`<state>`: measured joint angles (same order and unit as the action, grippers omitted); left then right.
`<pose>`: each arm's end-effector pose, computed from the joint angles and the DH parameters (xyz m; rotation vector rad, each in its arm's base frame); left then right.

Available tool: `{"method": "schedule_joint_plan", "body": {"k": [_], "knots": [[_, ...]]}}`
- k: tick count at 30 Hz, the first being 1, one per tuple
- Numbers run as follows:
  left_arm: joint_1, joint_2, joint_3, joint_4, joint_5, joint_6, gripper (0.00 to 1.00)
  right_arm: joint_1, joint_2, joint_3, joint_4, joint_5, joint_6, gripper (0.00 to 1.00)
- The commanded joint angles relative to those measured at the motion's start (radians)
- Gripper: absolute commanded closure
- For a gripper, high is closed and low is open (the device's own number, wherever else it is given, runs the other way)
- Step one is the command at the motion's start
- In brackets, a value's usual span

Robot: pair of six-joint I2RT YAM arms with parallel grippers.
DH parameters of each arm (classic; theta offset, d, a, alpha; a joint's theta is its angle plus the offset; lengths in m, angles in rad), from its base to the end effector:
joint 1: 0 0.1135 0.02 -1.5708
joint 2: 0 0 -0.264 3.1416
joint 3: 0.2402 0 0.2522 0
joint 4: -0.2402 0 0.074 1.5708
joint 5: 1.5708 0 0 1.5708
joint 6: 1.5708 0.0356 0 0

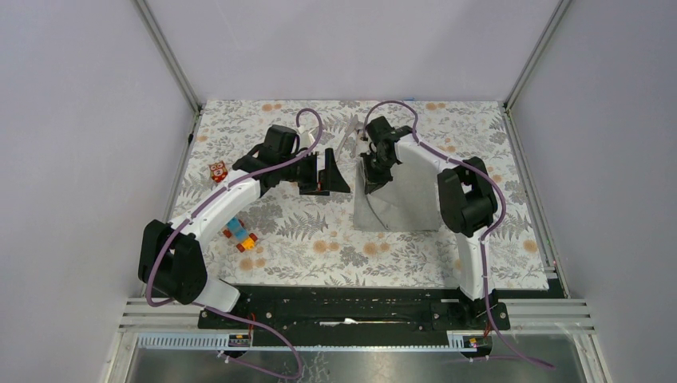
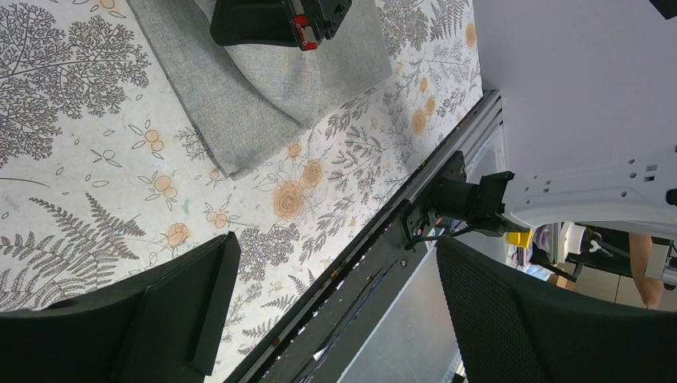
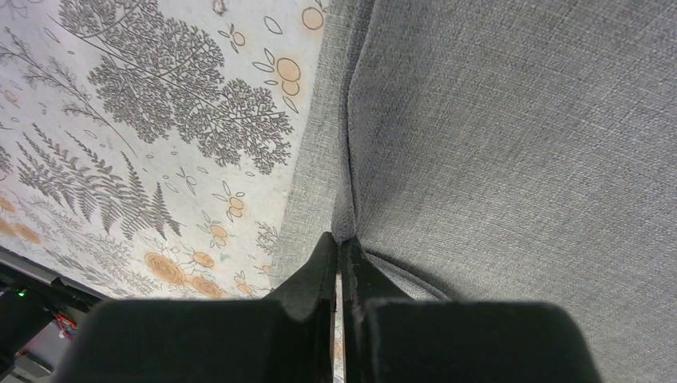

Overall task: Fold the napkin into a case and place the utensils inside
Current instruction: Fold the rectangle-folded napkin at the center of the board.

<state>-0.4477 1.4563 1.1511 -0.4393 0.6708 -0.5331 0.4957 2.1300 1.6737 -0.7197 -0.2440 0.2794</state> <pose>0.2757 -0.1569 0.2904 0.2670 2.4410 -1.2476 0.3901 0.2207 0.1830 -0.3731 2.7958 0.5332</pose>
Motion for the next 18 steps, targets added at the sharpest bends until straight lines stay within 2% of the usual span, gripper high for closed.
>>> {"method": "schedule_joint_plan", "body": {"k": [1, 18], "knots": [[0.001, -0.009, -0.006, 0.051, 0.013, -0.004, 0.01, 0.014, -0.01, 0.037, 0.011, -0.031, 0.021, 1.0], [0.003, -0.008, -0.008, 0.056, 0.028, -0.008, 0.01, 0.022, -0.013, 0.004, 0.022, -0.04, 0.027, 1.0]]}}
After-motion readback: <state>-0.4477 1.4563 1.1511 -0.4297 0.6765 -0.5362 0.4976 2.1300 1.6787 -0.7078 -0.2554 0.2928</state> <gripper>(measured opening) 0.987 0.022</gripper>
